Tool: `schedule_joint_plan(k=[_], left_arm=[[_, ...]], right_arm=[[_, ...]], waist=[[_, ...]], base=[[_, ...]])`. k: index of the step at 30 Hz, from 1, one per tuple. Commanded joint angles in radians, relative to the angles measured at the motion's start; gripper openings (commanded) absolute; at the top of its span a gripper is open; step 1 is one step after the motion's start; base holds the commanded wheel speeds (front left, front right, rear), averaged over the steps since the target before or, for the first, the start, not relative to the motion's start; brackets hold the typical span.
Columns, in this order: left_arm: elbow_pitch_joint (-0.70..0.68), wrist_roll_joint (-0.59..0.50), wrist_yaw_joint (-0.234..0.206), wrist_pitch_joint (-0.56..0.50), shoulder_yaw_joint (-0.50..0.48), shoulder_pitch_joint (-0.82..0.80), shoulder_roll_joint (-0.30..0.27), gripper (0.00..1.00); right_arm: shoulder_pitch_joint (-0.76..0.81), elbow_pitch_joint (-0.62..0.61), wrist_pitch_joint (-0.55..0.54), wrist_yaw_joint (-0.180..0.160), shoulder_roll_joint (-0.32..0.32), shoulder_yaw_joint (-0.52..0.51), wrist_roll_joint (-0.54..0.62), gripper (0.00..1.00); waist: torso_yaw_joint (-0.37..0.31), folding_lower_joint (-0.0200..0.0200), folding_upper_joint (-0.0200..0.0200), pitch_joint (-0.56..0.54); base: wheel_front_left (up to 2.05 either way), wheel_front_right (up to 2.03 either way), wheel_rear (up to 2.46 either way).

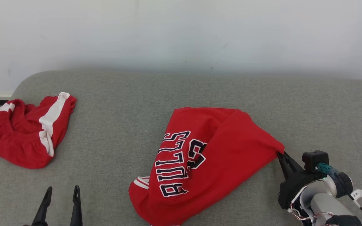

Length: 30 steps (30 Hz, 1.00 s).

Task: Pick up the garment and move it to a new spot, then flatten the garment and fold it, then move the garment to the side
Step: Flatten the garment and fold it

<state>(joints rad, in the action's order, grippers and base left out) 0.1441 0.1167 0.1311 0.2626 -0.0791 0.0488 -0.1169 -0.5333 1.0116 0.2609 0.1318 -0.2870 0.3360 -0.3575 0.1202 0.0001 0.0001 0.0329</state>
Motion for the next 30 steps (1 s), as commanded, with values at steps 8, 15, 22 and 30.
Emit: schedule_joint_plan(k=[8,15,22,30], left_arm=[[-0.014,0.005,-0.001,0.003,-0.011,0.032,0.015,1.0],[-0.025,-0.002,-0.001,0.003,-0.009,0.013,0.024,1.0],[-0.017,-0.002,-0.001,0.003,-0.006,0.005,0.026,1.0],[0.0,0.001,-0.001,0.003,0.004,0.013,0.017,1.0]], right_arm=[[0.225,-0.23,0.006,-0.002,-0.081,-0.058,-0.039,0.0],[0.427,-0.368,-0.016,-0.002,-0.104,-0.199,-0.051,0.0],[0.567,-0.497,-0.072,-0.002,-0.064,-0.33,-0.023,0.02],[0.64,-0.726,-0.065,-0.002,0.001,-0.422,0.065,1.0]], waist=[[-0.106,-0.0001,-0.0001,-0.024],[-0.145,-0.0001,-0.0001,0.006],[-0.153,-0.0001,-0.0001,0.016],[-0.136,-0.0001,-0.0001,-0.022]], base=[[0.0,0.0,0.0],[0.0,0.0,0.0],[0.0,0.0,0.0],[0.0,0.0,0.0]])
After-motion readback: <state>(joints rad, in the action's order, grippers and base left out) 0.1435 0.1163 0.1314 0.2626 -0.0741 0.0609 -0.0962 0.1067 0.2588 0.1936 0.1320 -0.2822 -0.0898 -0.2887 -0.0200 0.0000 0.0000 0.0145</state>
